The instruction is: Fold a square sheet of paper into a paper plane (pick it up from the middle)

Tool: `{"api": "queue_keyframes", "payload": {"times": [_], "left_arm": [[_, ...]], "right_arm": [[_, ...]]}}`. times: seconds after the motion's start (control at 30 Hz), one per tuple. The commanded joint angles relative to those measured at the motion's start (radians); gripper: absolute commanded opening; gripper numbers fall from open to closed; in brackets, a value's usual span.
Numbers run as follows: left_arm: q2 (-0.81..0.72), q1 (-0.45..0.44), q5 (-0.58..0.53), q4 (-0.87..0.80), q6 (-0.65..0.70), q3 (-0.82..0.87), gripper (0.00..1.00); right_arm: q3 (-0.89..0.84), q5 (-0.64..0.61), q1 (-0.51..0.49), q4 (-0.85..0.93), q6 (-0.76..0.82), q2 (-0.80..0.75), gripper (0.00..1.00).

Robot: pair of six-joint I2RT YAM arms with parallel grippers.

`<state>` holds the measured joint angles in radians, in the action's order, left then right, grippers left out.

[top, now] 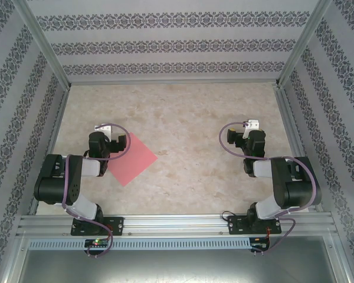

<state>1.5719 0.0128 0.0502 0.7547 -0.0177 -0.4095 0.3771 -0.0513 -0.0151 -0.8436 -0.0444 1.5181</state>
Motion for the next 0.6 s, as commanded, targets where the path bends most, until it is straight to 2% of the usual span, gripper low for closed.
{"api": "queue_keyframes", "payload": {"times": [0.0, 0.57], "left_arm": [[-0.011, 0.0, 0.014, 0.059, 0.018, -0.012, 1.0], [-0.01, 0.001, 0.012, 0.059, 0.018, -0.012, 1.0]], "right_arm": [[0.009, 0.016, 0.002, -0.037, 0.012, -0.014, 0.98], [0.009, 0.022, 0.006, -0.037, 0.008, -0.015, 0.98]]}}
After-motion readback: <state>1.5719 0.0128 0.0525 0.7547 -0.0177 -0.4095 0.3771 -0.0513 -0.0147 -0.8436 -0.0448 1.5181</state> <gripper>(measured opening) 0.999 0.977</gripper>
